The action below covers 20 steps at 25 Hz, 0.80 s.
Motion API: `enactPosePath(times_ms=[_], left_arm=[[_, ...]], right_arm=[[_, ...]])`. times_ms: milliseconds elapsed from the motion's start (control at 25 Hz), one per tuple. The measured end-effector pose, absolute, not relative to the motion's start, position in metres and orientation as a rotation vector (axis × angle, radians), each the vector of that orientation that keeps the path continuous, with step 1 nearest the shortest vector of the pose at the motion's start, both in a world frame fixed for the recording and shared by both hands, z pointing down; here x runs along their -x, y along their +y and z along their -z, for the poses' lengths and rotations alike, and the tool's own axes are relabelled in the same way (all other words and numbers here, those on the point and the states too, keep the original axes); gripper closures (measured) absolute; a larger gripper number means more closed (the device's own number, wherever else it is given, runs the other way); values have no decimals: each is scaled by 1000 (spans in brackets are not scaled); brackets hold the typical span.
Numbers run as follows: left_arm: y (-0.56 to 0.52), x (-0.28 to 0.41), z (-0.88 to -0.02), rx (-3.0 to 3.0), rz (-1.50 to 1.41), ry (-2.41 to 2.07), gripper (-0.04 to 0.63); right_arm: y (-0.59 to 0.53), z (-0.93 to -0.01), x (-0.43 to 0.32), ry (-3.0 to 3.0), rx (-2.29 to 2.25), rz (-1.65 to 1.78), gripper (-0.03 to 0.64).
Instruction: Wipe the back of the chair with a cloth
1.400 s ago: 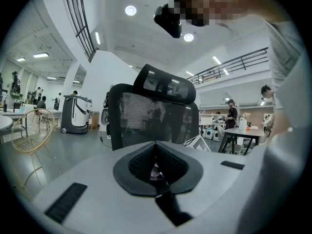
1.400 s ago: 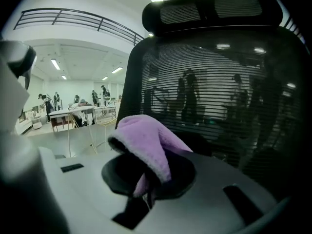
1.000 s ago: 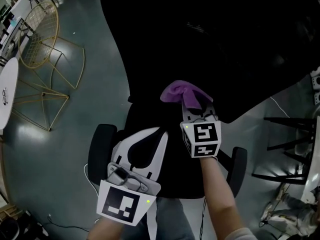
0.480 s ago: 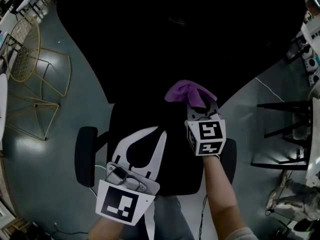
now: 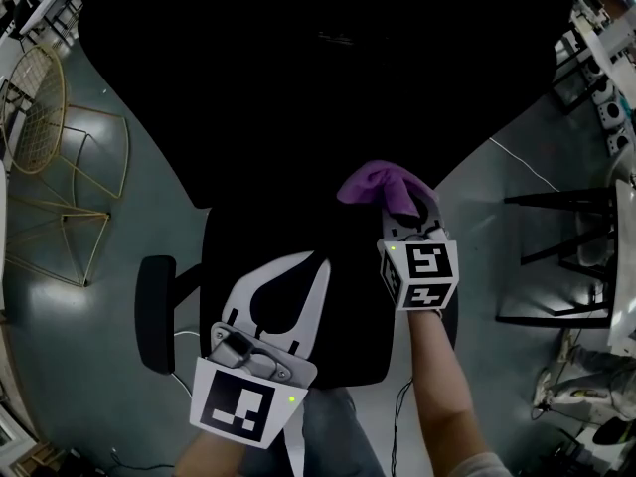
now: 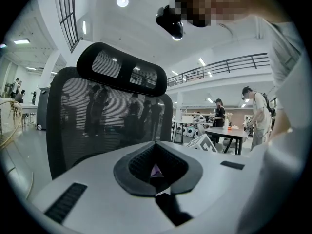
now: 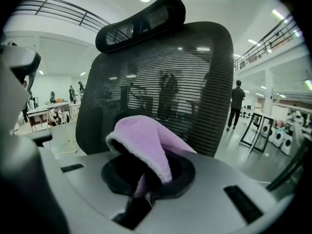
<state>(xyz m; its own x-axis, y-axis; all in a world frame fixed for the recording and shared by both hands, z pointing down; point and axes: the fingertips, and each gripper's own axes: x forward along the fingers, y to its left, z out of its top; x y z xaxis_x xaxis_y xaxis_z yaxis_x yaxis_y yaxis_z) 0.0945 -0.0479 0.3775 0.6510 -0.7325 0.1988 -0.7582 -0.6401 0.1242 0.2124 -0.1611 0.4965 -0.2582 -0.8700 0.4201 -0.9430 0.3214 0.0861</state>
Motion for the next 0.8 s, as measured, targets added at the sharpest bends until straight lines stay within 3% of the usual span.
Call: enactPosePath(times_ms=[800], left_arm=[[-50, -109, -399, -2663, -245, -1167, 582]], right_arm=[[-138, -553, -218, -2282, -1591, -425, 572]])
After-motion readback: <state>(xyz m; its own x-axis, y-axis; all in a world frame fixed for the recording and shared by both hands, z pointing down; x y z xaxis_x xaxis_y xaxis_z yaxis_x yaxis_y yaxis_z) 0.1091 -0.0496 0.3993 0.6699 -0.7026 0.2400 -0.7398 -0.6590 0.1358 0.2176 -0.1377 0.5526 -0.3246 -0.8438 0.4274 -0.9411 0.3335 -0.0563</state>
